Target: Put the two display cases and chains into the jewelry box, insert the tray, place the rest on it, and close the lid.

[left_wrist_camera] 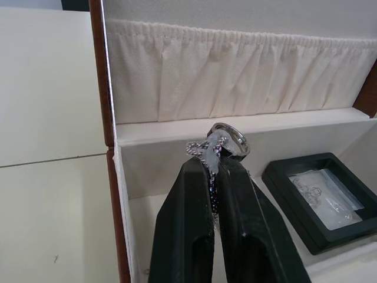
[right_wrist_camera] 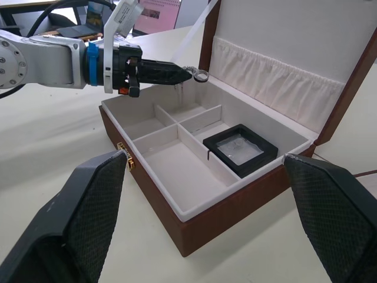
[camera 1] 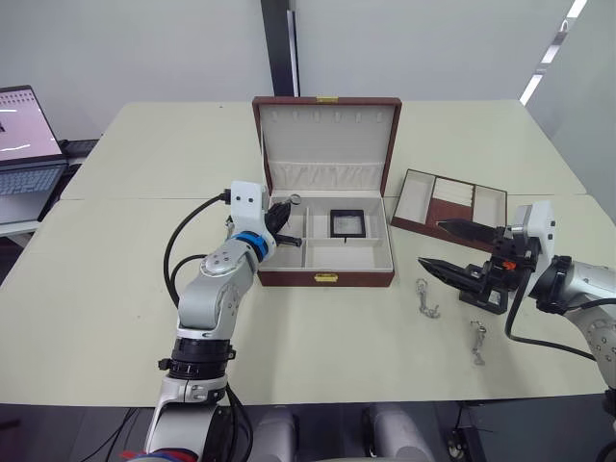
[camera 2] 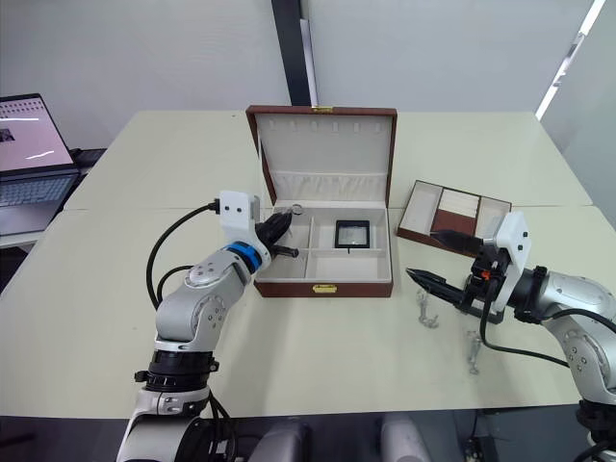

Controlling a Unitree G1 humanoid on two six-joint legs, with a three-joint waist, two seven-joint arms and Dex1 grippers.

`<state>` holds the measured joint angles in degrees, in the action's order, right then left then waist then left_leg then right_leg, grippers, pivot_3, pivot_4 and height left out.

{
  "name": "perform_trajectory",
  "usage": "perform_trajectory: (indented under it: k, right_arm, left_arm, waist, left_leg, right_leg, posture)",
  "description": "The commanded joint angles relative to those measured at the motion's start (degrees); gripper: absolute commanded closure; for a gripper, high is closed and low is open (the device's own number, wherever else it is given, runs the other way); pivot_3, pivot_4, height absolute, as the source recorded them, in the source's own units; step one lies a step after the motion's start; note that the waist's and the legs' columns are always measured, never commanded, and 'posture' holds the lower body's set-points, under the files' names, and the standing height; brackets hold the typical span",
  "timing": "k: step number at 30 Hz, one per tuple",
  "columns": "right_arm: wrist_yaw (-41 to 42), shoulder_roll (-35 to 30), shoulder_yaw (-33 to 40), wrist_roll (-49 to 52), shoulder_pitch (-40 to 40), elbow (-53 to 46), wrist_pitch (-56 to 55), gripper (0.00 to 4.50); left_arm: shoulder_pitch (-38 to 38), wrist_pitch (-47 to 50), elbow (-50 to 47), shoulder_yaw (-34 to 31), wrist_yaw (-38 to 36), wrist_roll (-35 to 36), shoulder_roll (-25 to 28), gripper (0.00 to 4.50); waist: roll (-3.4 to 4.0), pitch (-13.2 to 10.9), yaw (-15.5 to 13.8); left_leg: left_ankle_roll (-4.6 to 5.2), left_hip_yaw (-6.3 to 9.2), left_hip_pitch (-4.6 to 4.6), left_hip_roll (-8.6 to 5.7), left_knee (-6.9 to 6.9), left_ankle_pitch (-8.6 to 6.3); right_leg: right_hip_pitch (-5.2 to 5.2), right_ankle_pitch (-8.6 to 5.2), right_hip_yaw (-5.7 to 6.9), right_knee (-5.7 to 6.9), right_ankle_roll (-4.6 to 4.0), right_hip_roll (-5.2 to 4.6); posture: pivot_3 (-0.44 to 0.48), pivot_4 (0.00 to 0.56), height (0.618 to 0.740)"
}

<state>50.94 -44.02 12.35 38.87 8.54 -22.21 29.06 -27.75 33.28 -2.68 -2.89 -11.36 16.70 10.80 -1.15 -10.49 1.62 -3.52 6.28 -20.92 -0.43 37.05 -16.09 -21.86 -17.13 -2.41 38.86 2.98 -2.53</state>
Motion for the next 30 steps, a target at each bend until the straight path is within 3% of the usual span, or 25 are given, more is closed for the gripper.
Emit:
perform_trajectory:
  k: [1, 5, 6, 20, 30]
  right_arm:
    - [-0.07, -0.47, 1.63, -0.11, 0.69, -0.94, -0.84, 0.00]
    - [0.00, -0.55, 1.70, -0.06, 0.73, -0.74, -0.75, 0.00]
    - [0.03, -0.57, 1.69, -0.10, 0.75, -0.63, -0.76, 0.00]
    - [-0.18, -0.50, 1.55, 0.01, 1.46, -0.26, -0.42, 0.00]
    - [-0.25, -0.48, 1.67, 0.05, 1.60, -0.10, -0.21, 0.00]
  left_arm:
    - [-0.75, -0.47, -1.31, -0.80, 0.64, -0.15, -0.54, 4.49]
    - [-0.52, -0.38, -1.63, -0.99, 0.99, -0.12, -0.86, 4.49]
    - [-0.45, -0.39, -1.69, -1.01, 0.97, -0.11, -0.89, 3.92]
    - [-0.37, 0.39, -2.27, 0.05, -0.80, 0.80, -1.65, 0.06]
    - [0.31, 1.07, -4.84, 0.66, -4.62, 2.28, -1.29, 0.02]
  waist:
    - [0.00, 0.00, 0.00]
    - [0.00, 0.00, 0.00]
    - [0.00, 0.00, 0.00]
    - [0.00, 0.00, 0.01]
    - [0.00, 0.00, 0.01]
  left_leg:
    - [0.00, 0.00, 0.00, 0.00, 0.00, 0.00]
    - [0.00, 0.00, 0.00, 0.00, 0.00, 0.00]
    - [0.00, 0.00, 0.00, 0.00, 0.00, 0.00]
    - [0.00, -0.01, 0.00, 0.00, 0.00, 0.00]
    - [-0.01, -0.01, 0.00, 0.00, 0.00, 0.00]
  right_leg:
    - [0.00, 0.00, 0.00, 0.00, 0.00, 0.00]
    - [0.00, 0.00, 0.00, 0.00, 0.00, 0.00]
    - [0.00, 0.00, 0.00, 0.00, 0.00, 0.00]
    - [0.00, 0.00, 0.00, 0.00, 0.00, 0.00]
    - [0.00, 0.00, 0.00, 0.00, 0.00, 0.00]
  posture:
    - [0.000, 0.150, 0.740]
    - [0.000, 0.150, 0.740]
    - [0.000, 0.150, 0.740]
    - [0.000, 0.150, 0.740]
    - [0.000, 0.150, 0.740]
